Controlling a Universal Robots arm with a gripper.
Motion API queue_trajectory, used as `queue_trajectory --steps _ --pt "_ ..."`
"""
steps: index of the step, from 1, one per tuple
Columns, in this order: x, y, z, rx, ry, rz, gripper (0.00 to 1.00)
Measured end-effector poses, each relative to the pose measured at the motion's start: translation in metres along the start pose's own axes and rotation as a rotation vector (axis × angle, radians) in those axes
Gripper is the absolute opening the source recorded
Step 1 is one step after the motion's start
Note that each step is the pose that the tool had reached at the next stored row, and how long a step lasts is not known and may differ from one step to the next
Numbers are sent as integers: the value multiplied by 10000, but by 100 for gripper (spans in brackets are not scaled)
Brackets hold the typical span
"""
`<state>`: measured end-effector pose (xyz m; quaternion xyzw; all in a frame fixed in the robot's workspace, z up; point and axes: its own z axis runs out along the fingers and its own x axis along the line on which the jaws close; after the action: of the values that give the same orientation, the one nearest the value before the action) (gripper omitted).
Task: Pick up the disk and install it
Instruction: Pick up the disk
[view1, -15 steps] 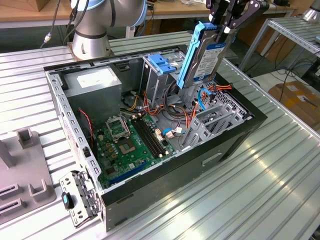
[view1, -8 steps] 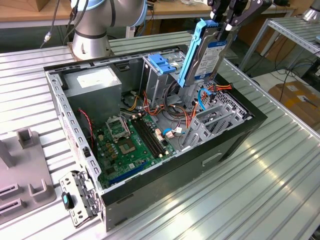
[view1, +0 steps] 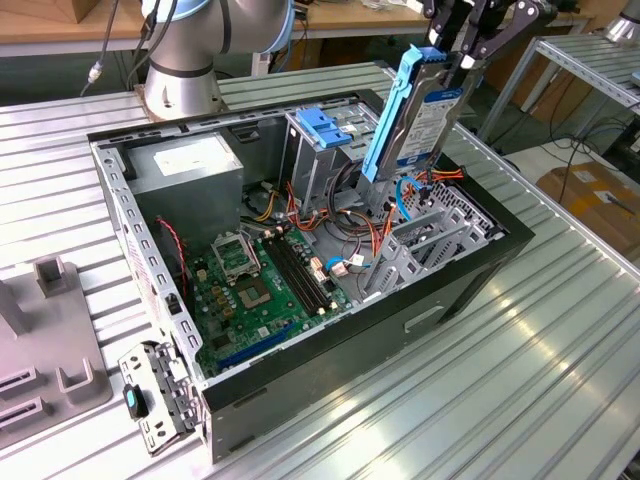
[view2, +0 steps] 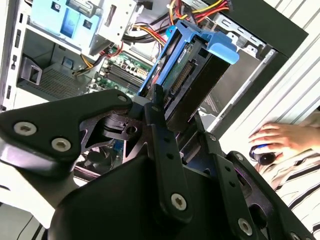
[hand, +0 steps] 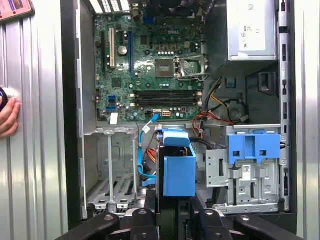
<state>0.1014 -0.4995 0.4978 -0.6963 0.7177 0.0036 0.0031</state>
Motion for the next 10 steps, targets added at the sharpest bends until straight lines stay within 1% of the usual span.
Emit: queue_trajectory --steps 2,5,7,9,10 --pt "87 -3 -1 0 2 0 35" --pt "174 -5 -2 0 2 0 35" --pt "276 -8 -2 0 1 0 35" --pt "357 -11 -3 0 2 0 35" --pt "370 -11 -4 0 1 0 35"
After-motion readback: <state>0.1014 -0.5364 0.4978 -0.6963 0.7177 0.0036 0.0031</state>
